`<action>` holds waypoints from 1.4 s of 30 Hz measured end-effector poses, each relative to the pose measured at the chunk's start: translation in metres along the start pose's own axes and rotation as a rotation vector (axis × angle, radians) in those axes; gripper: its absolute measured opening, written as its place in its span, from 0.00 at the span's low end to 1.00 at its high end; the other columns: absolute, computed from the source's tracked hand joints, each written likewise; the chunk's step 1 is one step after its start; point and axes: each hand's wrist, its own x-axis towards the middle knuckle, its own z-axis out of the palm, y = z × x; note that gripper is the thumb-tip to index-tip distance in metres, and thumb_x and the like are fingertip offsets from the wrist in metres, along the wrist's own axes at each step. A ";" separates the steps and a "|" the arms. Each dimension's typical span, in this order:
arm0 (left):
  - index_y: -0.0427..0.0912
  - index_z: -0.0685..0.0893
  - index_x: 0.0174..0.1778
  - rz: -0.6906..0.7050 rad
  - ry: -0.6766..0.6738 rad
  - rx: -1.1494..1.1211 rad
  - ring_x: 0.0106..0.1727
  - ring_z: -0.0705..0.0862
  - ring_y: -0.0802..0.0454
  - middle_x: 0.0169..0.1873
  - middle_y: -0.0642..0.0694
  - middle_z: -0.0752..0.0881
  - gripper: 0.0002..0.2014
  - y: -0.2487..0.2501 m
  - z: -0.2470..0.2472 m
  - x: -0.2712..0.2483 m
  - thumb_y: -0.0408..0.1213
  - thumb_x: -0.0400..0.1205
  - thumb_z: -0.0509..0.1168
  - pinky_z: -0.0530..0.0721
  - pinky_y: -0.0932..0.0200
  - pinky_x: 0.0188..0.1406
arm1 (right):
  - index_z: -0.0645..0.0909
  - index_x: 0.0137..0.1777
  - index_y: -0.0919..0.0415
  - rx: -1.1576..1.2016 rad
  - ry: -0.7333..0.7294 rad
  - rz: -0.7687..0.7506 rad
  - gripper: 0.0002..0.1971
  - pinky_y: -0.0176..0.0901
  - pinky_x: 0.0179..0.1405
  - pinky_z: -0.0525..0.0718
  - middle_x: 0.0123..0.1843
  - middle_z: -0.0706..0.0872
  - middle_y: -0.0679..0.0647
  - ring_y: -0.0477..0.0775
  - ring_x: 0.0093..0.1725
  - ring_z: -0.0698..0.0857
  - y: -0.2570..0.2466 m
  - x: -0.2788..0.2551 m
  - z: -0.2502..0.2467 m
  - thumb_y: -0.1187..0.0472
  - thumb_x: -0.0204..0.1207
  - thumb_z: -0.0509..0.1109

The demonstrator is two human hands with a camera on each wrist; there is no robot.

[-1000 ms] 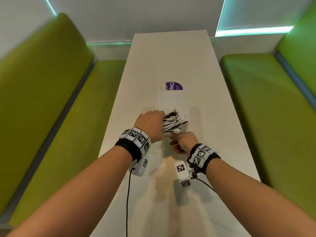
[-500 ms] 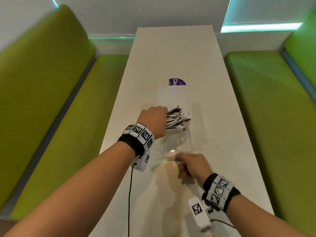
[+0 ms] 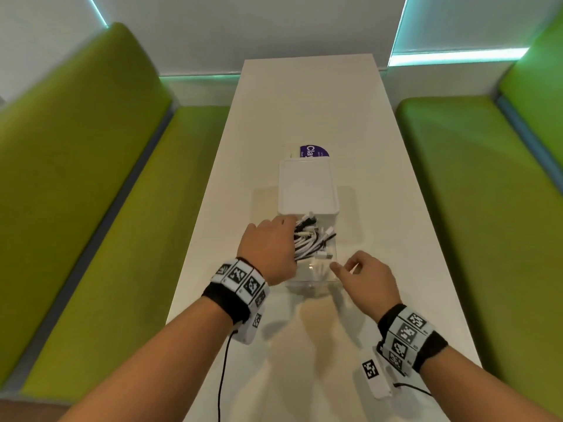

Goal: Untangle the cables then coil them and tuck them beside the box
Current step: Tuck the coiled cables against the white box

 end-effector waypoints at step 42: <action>0.39 0.74 0.74 -0.198 -0.127 -0.283 0.72 0.67 0.39 0.71 0.38 0.74 0.29 0.029 0.063 0.029 0.54 0.83 0.51 0.70 0.42 0.71 | 0.77 0.78 0.59 -0.002 -0.072 -0.611 0.35 0.24 0.81 0.59 0.80 0.72 0.47 0.37 0.78 0.68 0.010 0.023 0.025 0.80 0.70 0.68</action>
